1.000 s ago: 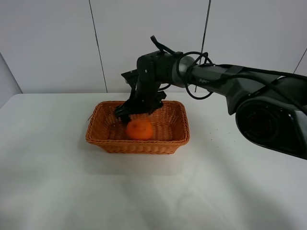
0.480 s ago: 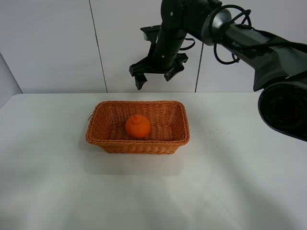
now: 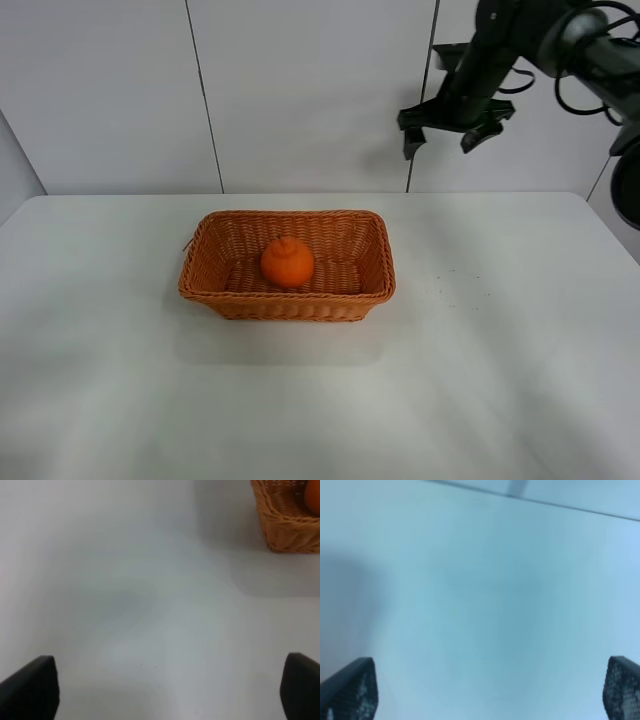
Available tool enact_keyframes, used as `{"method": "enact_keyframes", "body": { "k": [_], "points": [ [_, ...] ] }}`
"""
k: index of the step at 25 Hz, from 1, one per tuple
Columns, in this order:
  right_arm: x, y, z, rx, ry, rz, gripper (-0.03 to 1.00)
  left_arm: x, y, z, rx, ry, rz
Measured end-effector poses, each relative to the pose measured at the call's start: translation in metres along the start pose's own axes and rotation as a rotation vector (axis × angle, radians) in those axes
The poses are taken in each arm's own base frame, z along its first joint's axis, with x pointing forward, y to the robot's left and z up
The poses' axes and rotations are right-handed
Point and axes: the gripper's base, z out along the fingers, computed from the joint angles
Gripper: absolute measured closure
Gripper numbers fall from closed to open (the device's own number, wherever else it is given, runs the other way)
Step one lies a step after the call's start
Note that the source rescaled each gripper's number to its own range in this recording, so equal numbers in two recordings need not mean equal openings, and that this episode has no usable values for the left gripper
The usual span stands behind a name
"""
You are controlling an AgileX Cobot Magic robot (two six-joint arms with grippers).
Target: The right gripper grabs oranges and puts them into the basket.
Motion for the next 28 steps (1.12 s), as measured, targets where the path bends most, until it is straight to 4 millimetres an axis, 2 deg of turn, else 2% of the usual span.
{"method": "enact_keyframes", "body": {
  "k": [3, 6, 13, 17, 22, 24, 28],
  "points": [
    [0.0, -0.042, -0.001, 0.038, -0.002, 0.073, -0.01, 0.0, 0.0, 0.0, 0.0, 0.0, 0.0],
    [0.001, -0.064, -0.003, 0.057, -0.004, 0.113, -0.01, 0.0, 0.0, 0.0, 0.0, 0.0, 0.0],
    [0.008, -0.065, -0.008, 0.045, 0.018, 0.124, -0.01, 0.0, 0.0, 0.0, 0.0, 0.0, 0.0],
    [0.021, -0.062, -0.025, 0.045, 0.048, 0.125, -0.01, 0.0, 0.0, 0.0, 0.0, 0.0, 0.0],
    [0.062, -0.056, -0.063, 0.042, 0.119, 0.128, -0.01, 0.0, 0.0, 0.0, 0.0, 0.0, 0.0],
    [0.087, -0.053, -0.083, 0.041, 0.146, 0.13, -0.01, 0.0, 0.0, 0.0, 0.0, 0.0, 0.0],
    [0.154, -0.045, -0.107, 0.036, 0.24, 0.135, -0.01, 0.0, 0.0, 0.0, 0.0, 0.0, 0.0]
  ]
}}
